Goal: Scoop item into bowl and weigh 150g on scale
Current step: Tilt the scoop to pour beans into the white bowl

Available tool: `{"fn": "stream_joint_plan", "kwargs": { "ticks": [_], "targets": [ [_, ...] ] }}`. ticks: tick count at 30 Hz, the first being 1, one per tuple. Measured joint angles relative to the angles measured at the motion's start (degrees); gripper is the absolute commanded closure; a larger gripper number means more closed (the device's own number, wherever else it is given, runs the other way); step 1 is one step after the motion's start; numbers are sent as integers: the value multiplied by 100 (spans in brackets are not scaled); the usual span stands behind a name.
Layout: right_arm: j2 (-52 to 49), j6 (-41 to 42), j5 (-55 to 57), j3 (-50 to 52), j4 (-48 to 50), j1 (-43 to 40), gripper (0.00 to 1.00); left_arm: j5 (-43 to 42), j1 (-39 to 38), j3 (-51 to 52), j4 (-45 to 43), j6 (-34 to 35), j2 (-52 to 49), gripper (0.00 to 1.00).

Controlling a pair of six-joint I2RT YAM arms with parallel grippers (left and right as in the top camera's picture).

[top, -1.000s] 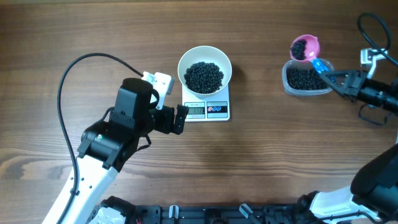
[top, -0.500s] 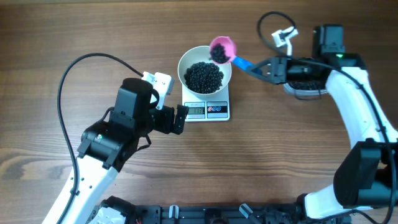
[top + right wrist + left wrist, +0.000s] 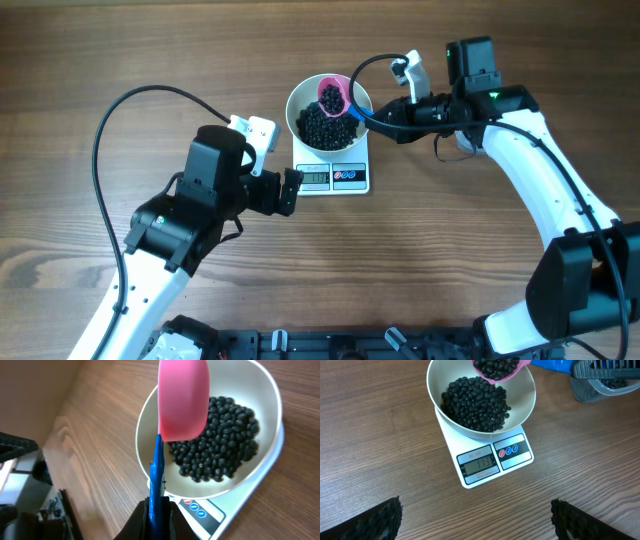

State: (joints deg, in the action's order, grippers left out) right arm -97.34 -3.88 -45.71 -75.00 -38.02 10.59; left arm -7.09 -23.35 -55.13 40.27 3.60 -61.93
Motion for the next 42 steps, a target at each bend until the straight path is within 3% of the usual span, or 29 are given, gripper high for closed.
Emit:
{"fn": "stream_joint_plan", "kwargs": {
  "ticks": [12, 23, 42],
  "targets": [
    [146, -94, 715, 0, 0, 11, 96, 0, 0, 0, 0, 0, 0, 0],
    [157, -546, 1998, 0, 0, 522, 96, 0, 0, 0, 0, 0, 0, 0],
    [157, -647, 1696, 0, -4, 522, 96, 2, 0, 0, 0, 0, 0, 0]
  ]
}}
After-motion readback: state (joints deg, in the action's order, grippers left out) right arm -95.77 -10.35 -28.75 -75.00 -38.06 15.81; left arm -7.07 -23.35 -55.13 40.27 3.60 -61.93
